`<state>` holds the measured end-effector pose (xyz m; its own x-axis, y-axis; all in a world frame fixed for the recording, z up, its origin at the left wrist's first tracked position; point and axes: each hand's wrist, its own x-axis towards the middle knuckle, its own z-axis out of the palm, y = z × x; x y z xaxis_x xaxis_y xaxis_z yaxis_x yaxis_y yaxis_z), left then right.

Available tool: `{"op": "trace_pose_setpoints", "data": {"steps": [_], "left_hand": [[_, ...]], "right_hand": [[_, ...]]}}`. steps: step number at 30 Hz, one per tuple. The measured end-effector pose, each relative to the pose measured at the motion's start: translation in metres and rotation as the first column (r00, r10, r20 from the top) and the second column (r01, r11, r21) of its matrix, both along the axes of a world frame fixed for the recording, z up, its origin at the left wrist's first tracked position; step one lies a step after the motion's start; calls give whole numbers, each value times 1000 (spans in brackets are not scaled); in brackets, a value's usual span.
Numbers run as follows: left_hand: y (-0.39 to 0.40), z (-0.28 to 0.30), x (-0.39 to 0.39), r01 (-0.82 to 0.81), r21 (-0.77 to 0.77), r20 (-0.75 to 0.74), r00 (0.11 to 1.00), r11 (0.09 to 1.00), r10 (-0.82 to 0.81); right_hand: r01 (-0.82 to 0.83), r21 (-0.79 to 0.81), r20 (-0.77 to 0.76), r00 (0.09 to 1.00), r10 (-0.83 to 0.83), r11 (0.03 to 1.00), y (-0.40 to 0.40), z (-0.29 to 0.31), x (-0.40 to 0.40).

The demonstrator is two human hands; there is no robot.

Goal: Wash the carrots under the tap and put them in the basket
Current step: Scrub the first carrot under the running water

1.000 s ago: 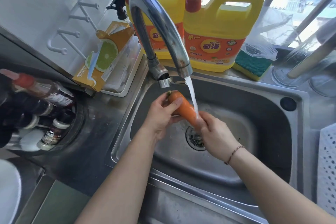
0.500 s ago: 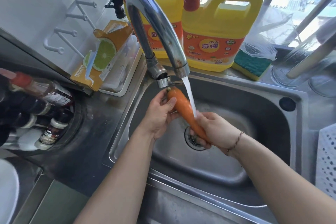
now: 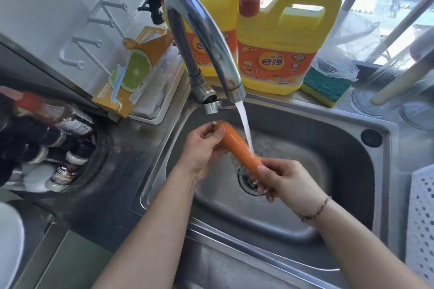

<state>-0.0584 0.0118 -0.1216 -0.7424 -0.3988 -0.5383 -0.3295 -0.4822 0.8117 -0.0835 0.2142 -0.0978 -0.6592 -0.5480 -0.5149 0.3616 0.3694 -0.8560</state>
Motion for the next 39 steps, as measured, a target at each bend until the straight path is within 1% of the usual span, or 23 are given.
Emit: {"op": "trace_pose_setpoints", "data": {"steps": [2, 5, 8, 10, 11, 13, 14, 15, 17, 19, 20, 22, 25, 28, 31, 33, 35, 37, 39], "left_hand": [[-5, 2, 3, -23, 53, -55, 998, 998, 26], [-15, 3, 7, -59, 116, -125, 989, 991, 74], [-22, 2, 13, -53, 183, -204, 975, 982, 90], [-23, 1, 18, -4, 238, -259, 963, 971, 67], [-23, 0, 21, 19, 272, -281, 958, 962, 60], [-20, 2, 24, 58, 322, -292, 956, 945, 40], [-16, 3, 25, 72, 321, -273, 962, 944, 20], [-13, 5, 25, 73, 305, -241, 970, 949, 3], [-7, 7, 24, 45, 256, -177, 984, 966, 1], [-2, 7, 23, 9, 223, -152, 988, 975, 26], [0, 8, 23, 3, 221, -152, 988, 975, 32], [5, 10, 23, 15, 215, -161, 987, 977, 21], [11, 11, 23, 15, 189, -155, 988, 982, 14], [10, 10, 20, -44, 139, -100, 993, 989, 58], [2, 11, 16, -87, 81, -59, 994, 993, 92], [-2, 12, 15, -114, 84, -52, 992, 990, 119], [-3, 14, 15, -133, 87, -29, 990, 987, 136], [-2, 14, 15, -150, 89, -9, 988, 985, 152], [0, 14, 15, -153, 85, 6, 988, 985, 153]], "right_hand": [[157, -50, 108, 983, -151, 986, 5, 5, 3], [327, -83, 218, 928, -303, 942, 7, 9, 8], [453, -83, 216, 877, -428, 888, 11, 9, 10], [471, -83, 167, 875, -454, 878, 12, 8, 12], [466, -79, 109, 883, -457, 881, 12, 8, 13], [449, -48, -93, 887, -452, 892, 11, 4, 17], [449, -32, -195, 874, -446, 893, 12, 1, 19], [454, -29, -260, 857, -445, 891, 12, -1, 20], [455, -47, -279, 849, -449, 889, 15, -3, 19], [405, -26, -251, 882, -398, 914, 14, -2, 15], [359, 9, -249, 905, -346, 933, 12, -3, 13], [262, 132, -316, 925, -211, 956, 6, -5, 7], [204, 267, -441, 895, -69, 942, -2, -1, 0], [142, 306, -507, 861, 35, 942, -9, 6, -5], [17, 289, -489, 862, 132, 957, -9, 6, -7], [-71, 220, -403, 902, 156, 973, -3, 6, -9], [-115, 156, -327, 931, 162, 981, 4, 7, -11], [-112, 108, -291, 947, 139, 988, 5, 8, -10], [-34, 81, -262, 963, 54, 996, 3, 7, -8]]}}
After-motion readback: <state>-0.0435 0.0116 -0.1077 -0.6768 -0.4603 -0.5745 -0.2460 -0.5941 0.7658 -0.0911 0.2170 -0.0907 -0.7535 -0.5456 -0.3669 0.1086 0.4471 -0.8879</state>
